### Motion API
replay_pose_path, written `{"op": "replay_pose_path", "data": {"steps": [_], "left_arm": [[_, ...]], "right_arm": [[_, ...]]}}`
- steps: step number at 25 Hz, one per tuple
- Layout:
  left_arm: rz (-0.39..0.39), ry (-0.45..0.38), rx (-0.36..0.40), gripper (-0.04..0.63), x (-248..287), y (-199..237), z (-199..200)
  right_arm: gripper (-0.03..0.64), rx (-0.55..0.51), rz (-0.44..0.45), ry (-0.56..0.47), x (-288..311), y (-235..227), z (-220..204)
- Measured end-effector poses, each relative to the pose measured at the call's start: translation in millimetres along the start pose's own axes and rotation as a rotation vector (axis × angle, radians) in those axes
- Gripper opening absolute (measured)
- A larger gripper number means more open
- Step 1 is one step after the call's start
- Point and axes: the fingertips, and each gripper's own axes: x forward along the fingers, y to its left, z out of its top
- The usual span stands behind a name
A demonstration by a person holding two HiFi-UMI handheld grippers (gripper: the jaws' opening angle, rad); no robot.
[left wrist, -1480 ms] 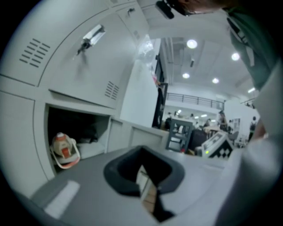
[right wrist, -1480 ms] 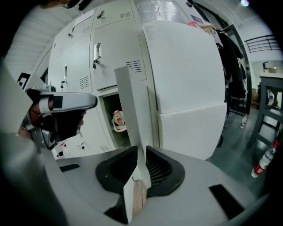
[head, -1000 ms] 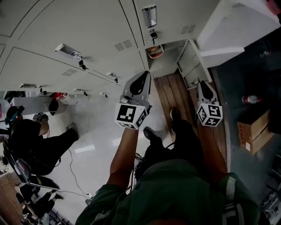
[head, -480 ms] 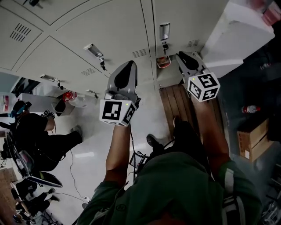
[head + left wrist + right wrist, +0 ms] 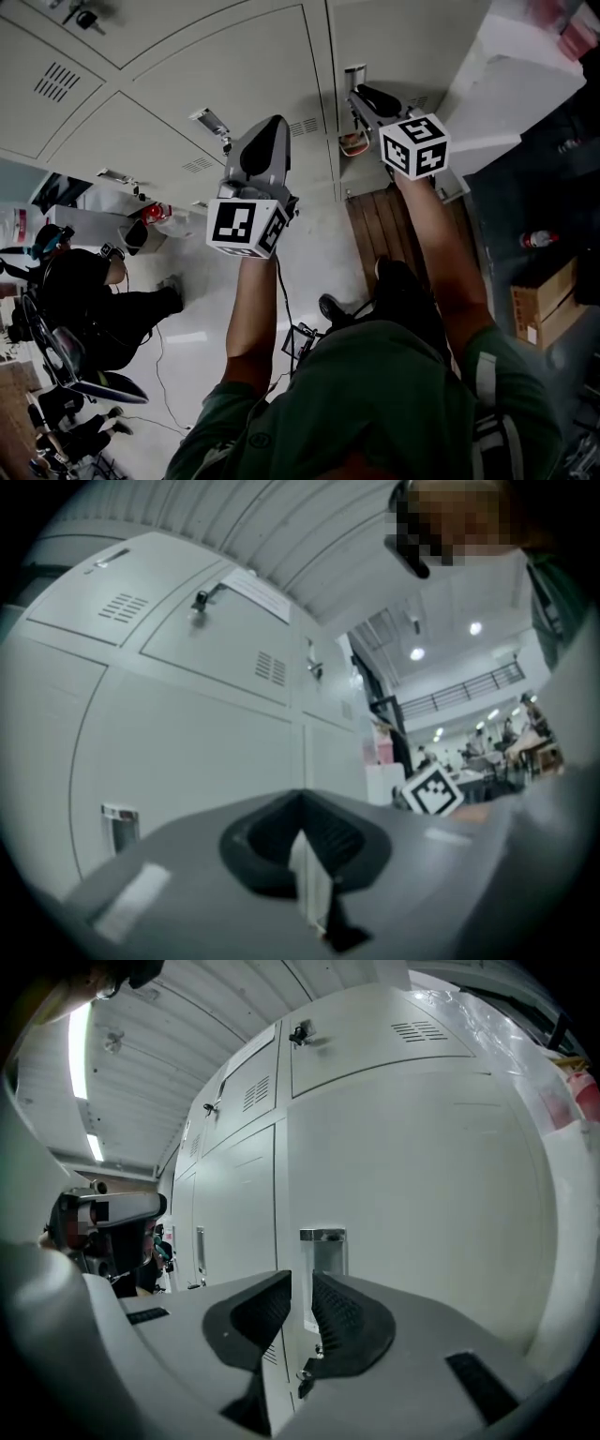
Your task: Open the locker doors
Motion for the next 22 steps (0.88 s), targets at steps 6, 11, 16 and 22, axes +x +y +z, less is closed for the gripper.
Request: {"op": "replay_pose_path", "data": {"steps": [6,11,16,22], "left_arm": [[-0.03,0.024,0.007,-0.014,26.4,-2.3,-5.0],[-0.051,0.055,0.001,-0.014,47.3,-6.6,-18.6],[-0.096,0.096,-0.023,-0.014,65.2,-21.6,-38.2],[-0.166,0.122,-0.032,-0.014,86.1,-57.7,-54.6]], "right_arm": [[0.057,0.006,0.013,0.031,20.2,-7.4,-4.9],[0.056,-0.001,0.044,0.039,20.9,-3.5,-11.3],[0.055,0.011,0.054,0.012,-5.0,4.8,-14.5],[0.055,0.043,0.049,-0.008,-51.9,15.9,-21.2]]}}
